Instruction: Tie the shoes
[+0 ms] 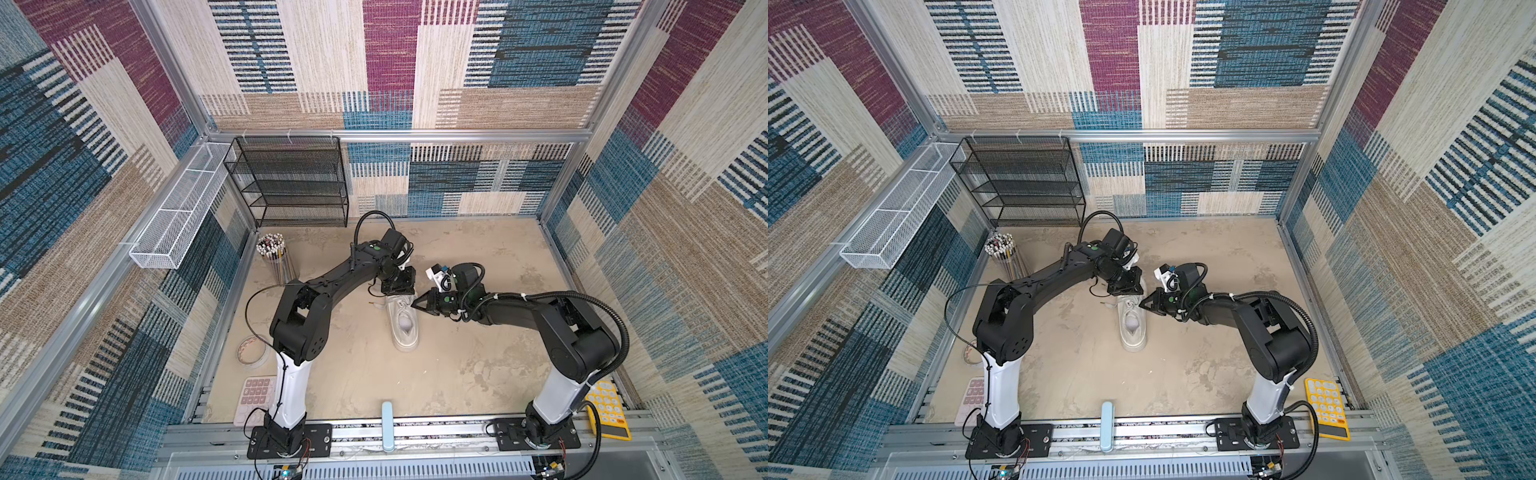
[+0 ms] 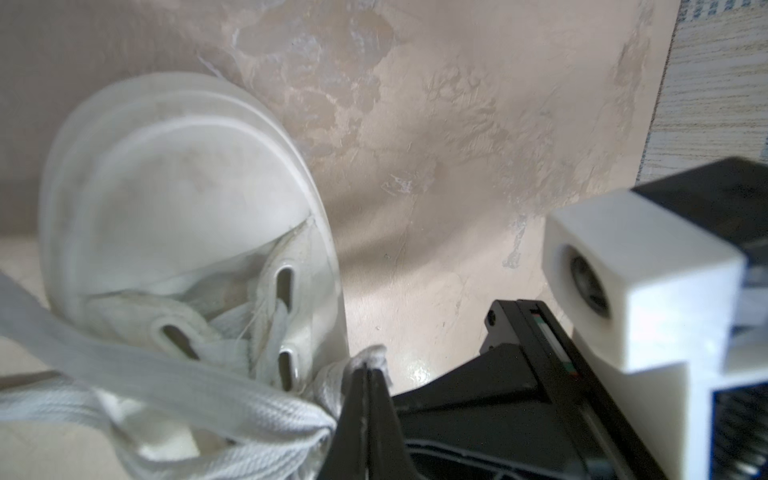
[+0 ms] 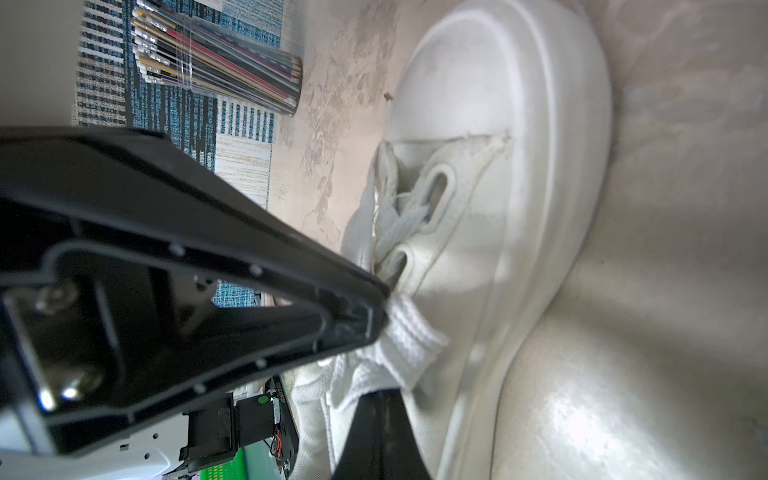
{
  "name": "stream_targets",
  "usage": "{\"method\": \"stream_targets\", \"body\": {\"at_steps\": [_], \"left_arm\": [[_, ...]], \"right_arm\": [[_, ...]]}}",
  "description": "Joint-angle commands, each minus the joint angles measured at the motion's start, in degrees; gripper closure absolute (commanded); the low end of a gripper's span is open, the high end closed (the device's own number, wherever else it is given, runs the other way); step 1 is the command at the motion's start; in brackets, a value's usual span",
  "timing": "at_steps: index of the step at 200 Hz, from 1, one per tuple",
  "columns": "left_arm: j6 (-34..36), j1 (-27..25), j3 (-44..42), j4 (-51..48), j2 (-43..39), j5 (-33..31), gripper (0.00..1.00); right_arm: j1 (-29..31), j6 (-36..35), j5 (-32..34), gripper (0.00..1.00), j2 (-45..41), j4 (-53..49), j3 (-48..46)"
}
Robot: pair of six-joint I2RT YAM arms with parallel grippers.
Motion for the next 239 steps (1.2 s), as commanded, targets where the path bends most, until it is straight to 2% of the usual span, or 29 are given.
{"method": "stream_targets", "body": {"at_steps": [1, 131, 239], "left_arm": [[1.6, 0.4, 0.7, -1.0, -0.8, -1.5, 1.00], [2.9, 2.8, -0.3, -2.3, -2.4, -3.4, 1.00], [7.1, 5.1, 1.1, -6.0, -3.9, -8.7, 1.00]], "right_arm": [[0.0, -0.8, -0.3, 1.00, -0.6, -0.6, 0.0], [0.0, -5.3, 3.1, 1.00, -3.2, -9.1, -0.2], [0.0, -10.2, 6.5, 1.00, -5.9, -18.2, 0.1]]}}
